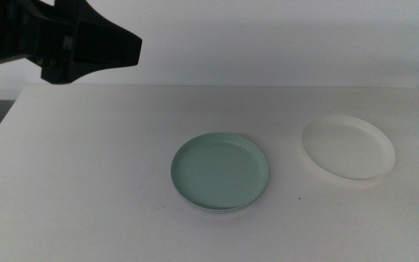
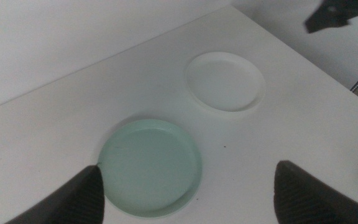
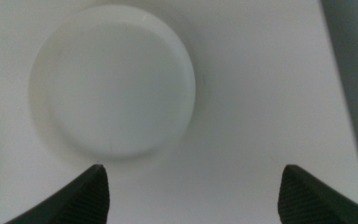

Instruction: Stack the three bowls on top of each other.

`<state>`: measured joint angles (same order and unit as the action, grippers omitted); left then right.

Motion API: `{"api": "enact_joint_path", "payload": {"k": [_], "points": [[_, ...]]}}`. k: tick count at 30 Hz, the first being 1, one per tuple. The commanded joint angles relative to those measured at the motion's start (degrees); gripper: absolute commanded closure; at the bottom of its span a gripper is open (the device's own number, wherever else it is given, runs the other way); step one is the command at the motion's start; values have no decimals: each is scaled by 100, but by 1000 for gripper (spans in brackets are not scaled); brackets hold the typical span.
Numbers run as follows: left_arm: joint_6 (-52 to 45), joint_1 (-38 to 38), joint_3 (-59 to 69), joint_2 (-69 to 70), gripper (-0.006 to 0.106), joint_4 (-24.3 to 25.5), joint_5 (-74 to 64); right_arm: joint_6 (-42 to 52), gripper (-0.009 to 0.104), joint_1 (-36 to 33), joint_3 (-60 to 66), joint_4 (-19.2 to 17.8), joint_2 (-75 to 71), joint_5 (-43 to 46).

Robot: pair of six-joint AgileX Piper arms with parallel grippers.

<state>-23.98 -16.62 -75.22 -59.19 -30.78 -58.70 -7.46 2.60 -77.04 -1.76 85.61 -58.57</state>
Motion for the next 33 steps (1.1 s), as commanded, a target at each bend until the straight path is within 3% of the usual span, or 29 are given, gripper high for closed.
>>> {"api": "enact_joint_path", "payload": {"k": [1,3,12,17,20,22,23,25,26,29,33], "points": [[-5,-2,-39,10,7,-11,71,358,16,312,-207,435,569,314],[-5,-2,-39,10,7,-11,71,573,16,508,-336,661,1006,451],[-5,-2,-39,10,7,-11,71,746,16,600,-988,709,2839,760],[-5,-2,-39,10,7,-12,82,746,25,600,-1194,735,3482,913],[-5,-2,-39,10,7,-12,82,891,33,600,-1254,1013,3726,941],[-5,-2,-39,10,7,-12,95,1176,42,600,-1258,1342,3834,953],[-5,-2,-39,10,7,-12,95,1228,53,600,-1258,1427,3870,953],[-5,-2,-39,10,7,-12,105,1239,89,600,-1258,1497,3894,1020],[-5,-2,-39,10,7,-12,105,1144,97,600,-1258,1520,3845,1020],[-5,-2,-39,10,7,-12,105,1008,96,611,-1246,1505,3429,984],[-5,-2,-39,10,7,-12,117,972,96,168,-1041,1942,2641,979]]}}
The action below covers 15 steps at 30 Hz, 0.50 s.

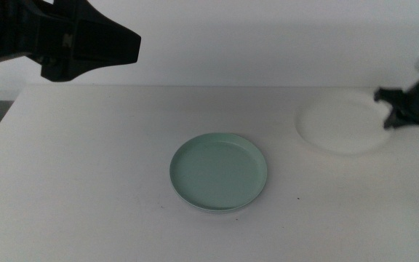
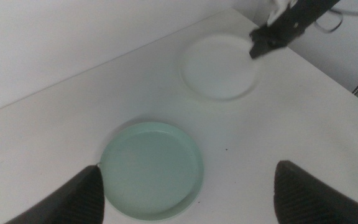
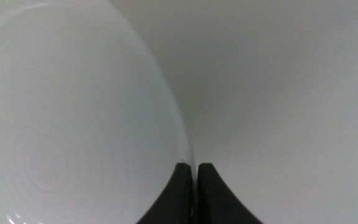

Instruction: Stack the three bowls on top of each other.

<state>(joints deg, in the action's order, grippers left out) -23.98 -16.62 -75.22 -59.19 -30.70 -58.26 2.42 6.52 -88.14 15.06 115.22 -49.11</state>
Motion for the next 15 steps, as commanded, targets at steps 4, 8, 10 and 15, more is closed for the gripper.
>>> {"api": "enact_joint_path", "payload": {"k": [4,8,10,15], "points": [[-5,-2,-39,10,7,-20,73,-24,96,-1316,102,292,-602,92],[-5,-2,-39,10,7,-20,73,-315,96,-2299,0,303,-514,274],[-5,-2,-39,10,7,-20,73,-462,96,-2648,0,277,-394,434],[-5,-2,-39,10,7,-20,73,-560,96,-2948,0,328,-18,422]]}}
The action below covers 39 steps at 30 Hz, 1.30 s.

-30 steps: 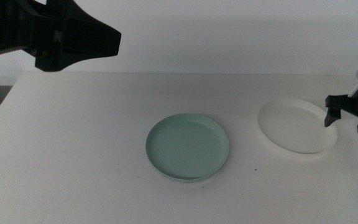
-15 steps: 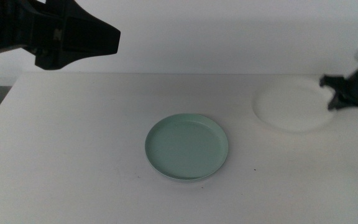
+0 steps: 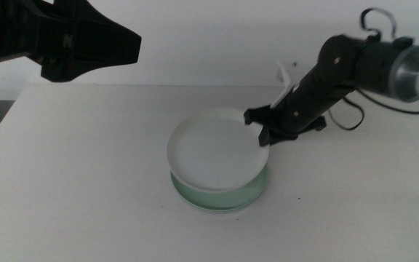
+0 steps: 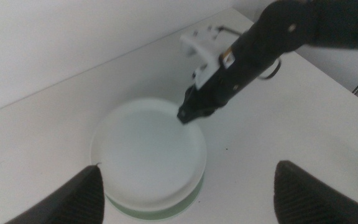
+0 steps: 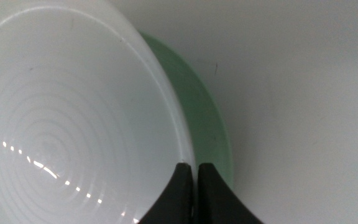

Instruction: Stack the three bowls on top of each other.

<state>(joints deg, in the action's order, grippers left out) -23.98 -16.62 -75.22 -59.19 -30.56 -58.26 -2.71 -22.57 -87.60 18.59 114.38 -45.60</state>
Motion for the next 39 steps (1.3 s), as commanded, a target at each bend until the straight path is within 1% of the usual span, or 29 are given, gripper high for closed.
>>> {"api": "enact_joint_path", "payload": {"k": [1,9,10,12,14,17,20,22,24,26,27,30,33,36,39], "points": [[-5,-2,-39,10,7,-33,73,-47,96,-87,-53,-25,129,86],[-5,-2,-39,10,7,-33,73,-27,96,-153,-53,-40,425,179],[-5,-2,-39,10,7,-33,73,-27,95,-153,-53,-64,425,176],[-5,-2,-39,10,7,-33,73,-27,89,-153,-53,-110,413,176],[-5,-2,-39,10,7,-33,73,-27,76,-153,-92,-186,388,165],[-5,-2,-39,10,7,-33,73,-27,48,-142,-213,-199,315,14],[-5,-2,-39,10,7,-33,73,146,25,-142,-377,-319,145,-92],[-5,-2,-39,10,7,-33,73,170,14,-142,-508,-499,-95,-131],[-5,-2,-39,10,7,-33,73,170,6,-121,-618,-735,-387,-173],[-5,-2,-39,10,7,-33,73,170,3,-53,-643,-925,-775,-180],[-5,-2,-39,10,7,-33,73,170,4,1,-643,-950,-948,-180],[-5,-2,-39,10,7,-33,73,211,4,291,-581,-961,-1578,-84],[-5,-2,-39,10,7,-11,73,208,4,706,-218,-950,-2193,56],[-5,9,58,78,7,373,175,107,4,1115,464,-950,-2943,263],[-5,9,525,383,7,955,1099,92,4,1472,1425,-1185,-3932,778]]}}
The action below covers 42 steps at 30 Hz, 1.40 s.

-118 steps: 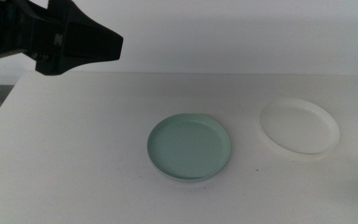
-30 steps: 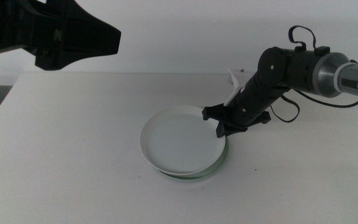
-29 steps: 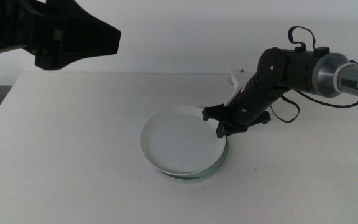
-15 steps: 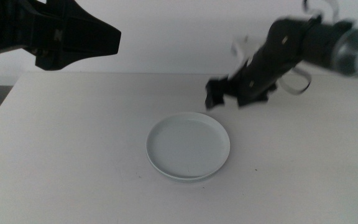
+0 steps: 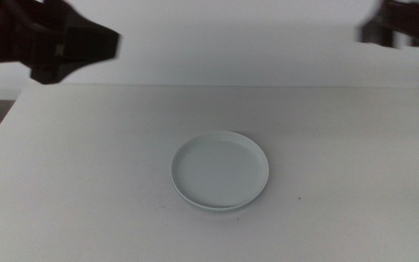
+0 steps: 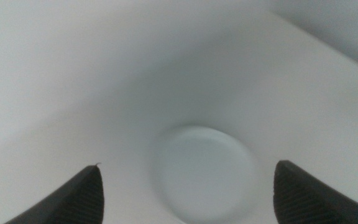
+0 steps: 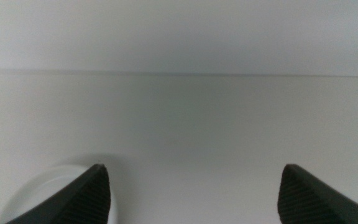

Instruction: Stack the three bowls on top of each other.

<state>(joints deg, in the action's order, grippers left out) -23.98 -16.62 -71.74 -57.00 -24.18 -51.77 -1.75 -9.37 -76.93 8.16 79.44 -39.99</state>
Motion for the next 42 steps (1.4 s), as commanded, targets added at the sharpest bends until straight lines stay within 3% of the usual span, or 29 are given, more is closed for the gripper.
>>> {"api": "enact_joint_path", "payload": {"k": [1,3,6,13,29,40,42], "points": [[-5,9,395,310,7,521,924,-77,4,241,731,-239,-793,433],[-5,9,787,562,7,786,1718,-243,4,314,1444,-399,-1436,834],[-5,9,1404,951,7,786,2549,-385,4,323,2323,-513,-2359,1442],[-5,118,2828,2046,7,895,3031,-396,4,311,3755,-570,-3855,2399],[-5,1553,5006,4574,7,978,3360,-443,4,311,3864,-567,-4072,2368],[-5,1613,6353,5700,7,978,3512,-443,4,311,3864,-567,-4072,2368],[-5,1613,6638,5700,7,978,3658,-443,4,311,3956,-422,-4104,2438]]}}
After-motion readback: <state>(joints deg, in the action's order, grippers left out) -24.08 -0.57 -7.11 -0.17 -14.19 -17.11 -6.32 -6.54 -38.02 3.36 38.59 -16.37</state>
